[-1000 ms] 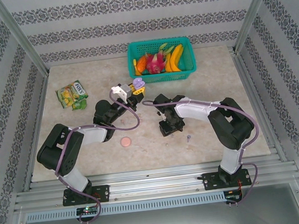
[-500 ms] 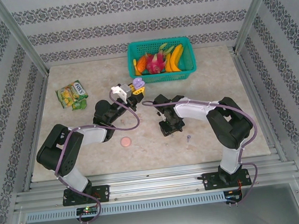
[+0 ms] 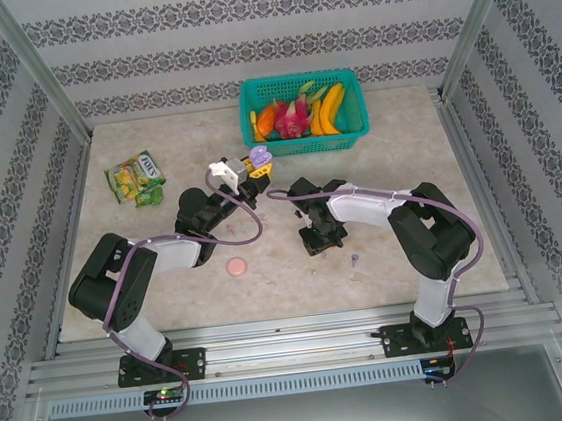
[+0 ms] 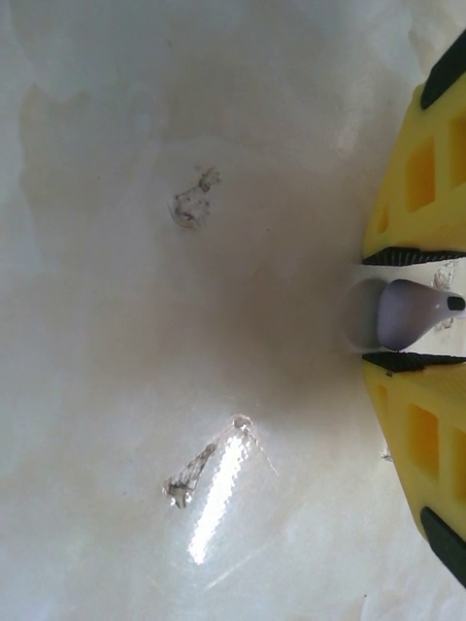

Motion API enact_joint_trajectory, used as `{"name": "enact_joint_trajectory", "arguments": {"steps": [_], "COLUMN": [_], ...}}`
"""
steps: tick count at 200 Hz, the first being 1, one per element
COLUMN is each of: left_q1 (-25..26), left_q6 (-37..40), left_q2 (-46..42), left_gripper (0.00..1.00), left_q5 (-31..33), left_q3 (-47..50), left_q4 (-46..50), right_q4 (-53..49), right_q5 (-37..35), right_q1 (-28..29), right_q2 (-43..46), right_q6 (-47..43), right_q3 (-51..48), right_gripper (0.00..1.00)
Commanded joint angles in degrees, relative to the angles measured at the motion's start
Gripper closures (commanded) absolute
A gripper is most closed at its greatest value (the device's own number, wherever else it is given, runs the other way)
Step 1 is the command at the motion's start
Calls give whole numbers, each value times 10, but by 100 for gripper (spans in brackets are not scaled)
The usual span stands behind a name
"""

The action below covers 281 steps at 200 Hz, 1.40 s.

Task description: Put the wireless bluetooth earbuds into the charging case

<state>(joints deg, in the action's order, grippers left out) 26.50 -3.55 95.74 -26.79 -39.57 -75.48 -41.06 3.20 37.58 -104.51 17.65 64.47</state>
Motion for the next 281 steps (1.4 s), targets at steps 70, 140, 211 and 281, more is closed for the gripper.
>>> {"name": "enact_joint_trajectory", "arguments": {"steps": [70, 140, 211, 281], "left_q1": [-6, -7, -6, -6], "left_q6": [-12, -14, -14, -12], "left_q2": [-13, -14, -15, -20], "left_gripper": [100, 100, 100, 100], "left_q5": [-10, -11, -15, -37], "left_q3": [-4, -5, -6, -14], "left_q4": [-20, -19, -12, 6], "right_q4": [-2, 9, 37, 57], "right_q5": [-11, -13, -45, -74], "right_q1": [17, 18, 9, -39], "right_q2": [21, 36, 113, 283], "right_q6": [7, 12, 39, 35], "right_q3": [-18, -36, -69, -96], "right_gripper": [65, 74, 79, 79]}}
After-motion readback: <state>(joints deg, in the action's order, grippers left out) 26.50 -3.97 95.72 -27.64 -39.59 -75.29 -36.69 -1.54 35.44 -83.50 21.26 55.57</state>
